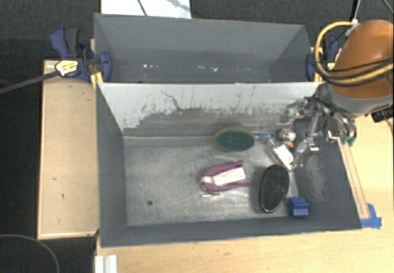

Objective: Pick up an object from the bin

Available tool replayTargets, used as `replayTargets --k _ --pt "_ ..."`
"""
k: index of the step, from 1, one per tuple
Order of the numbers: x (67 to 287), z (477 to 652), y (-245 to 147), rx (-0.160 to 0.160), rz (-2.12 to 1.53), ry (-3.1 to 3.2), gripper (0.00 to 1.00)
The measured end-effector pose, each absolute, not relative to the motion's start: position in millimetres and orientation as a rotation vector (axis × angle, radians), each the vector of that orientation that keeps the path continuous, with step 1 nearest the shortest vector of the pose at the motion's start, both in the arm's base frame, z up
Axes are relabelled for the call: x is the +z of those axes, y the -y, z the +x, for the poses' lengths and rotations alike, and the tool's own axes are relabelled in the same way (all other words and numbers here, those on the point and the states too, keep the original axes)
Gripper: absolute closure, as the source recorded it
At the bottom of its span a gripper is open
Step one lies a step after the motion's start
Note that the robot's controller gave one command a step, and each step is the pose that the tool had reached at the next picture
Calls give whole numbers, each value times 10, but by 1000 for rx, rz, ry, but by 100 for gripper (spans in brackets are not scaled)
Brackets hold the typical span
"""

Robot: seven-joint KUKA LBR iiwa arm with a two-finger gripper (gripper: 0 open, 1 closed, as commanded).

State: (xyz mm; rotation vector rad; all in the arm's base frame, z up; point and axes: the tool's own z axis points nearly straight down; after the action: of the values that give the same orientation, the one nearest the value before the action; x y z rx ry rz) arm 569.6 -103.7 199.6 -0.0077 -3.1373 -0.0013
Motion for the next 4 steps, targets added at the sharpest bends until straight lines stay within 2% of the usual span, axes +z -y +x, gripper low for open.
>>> replayTargets --k 1,2,3,4 --pt "708 5297 -169 -1 633 3080 0" --pt "1010 5070 -179 -1 403 3116 0" --pt "1003 5131 -146 -1 254 3137 0" --pt "703 5159 -202 -1 161 3138 0"
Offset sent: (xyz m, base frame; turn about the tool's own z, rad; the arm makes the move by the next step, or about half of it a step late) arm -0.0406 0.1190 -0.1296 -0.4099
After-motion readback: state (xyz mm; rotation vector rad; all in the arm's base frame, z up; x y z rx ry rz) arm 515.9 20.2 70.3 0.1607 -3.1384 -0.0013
